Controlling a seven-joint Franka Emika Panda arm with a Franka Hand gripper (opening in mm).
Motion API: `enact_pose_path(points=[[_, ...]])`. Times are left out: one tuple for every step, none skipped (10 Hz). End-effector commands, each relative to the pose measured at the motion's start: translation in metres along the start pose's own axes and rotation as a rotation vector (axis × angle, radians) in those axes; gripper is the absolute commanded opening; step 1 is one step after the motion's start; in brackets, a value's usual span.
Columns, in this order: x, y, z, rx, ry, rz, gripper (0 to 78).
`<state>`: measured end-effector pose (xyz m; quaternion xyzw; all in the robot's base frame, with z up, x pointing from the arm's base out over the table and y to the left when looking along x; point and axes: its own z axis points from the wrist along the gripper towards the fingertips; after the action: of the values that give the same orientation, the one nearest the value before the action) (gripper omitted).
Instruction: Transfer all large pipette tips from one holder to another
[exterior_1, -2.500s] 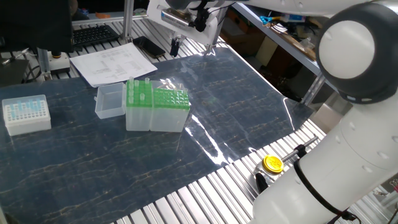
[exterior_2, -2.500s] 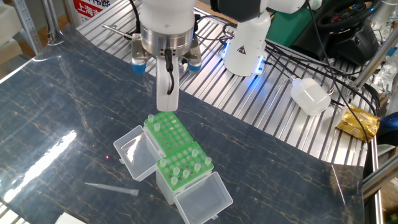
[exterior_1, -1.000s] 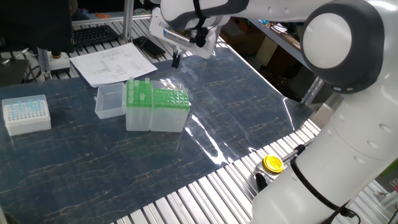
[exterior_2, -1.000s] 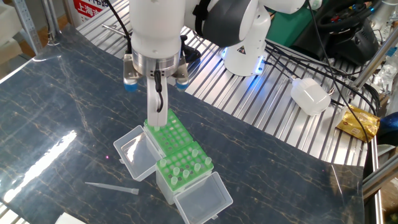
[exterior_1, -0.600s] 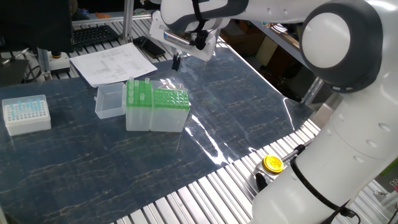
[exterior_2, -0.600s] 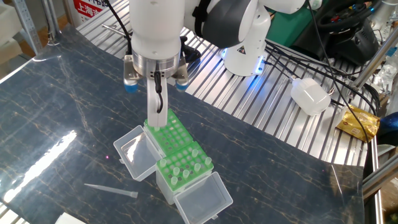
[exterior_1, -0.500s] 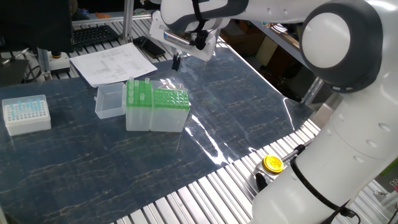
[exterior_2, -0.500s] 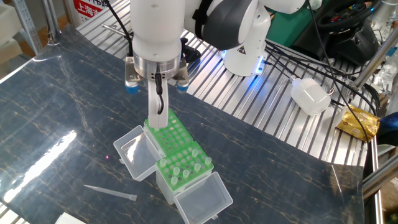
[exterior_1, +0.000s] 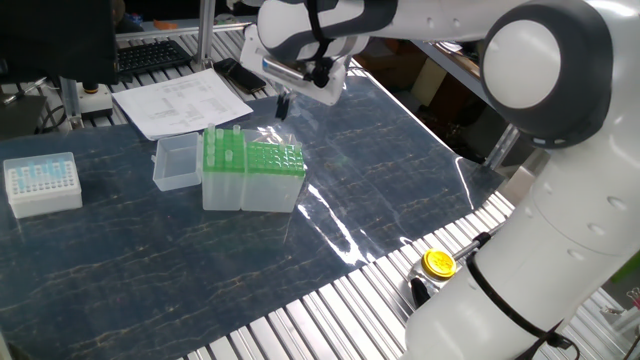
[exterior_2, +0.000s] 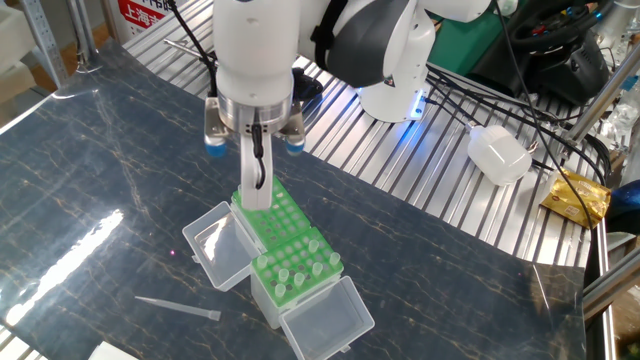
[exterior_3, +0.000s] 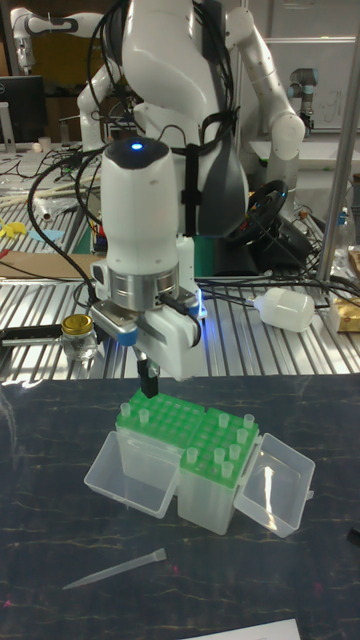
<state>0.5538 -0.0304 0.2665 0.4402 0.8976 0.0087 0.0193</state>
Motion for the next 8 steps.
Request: enact_pose_path(points=[[0.0,0.0,0.005,-0.001,-0.001,0.002,1.6],[0.0,0.0,0.009,-0.002,0.0,0.002,1.6],[0.001,0.0,0.013,-0.002,-0.001,0.005,1.6],[0.004,-0.001,0.017,0.002,-0.006,0.005,1.6],[0.004,-0.001,0.018,0.003,-0.007,0.007,1.6],[0.007,-0.001,0.021,0.003,-0.006,0.014,1.6],[0.007,-0.001,0.021,0.003,-0.006,0.014,1.6],[0.004,-0.002,0.026,0.005,-0.009,0.01,1.6]])
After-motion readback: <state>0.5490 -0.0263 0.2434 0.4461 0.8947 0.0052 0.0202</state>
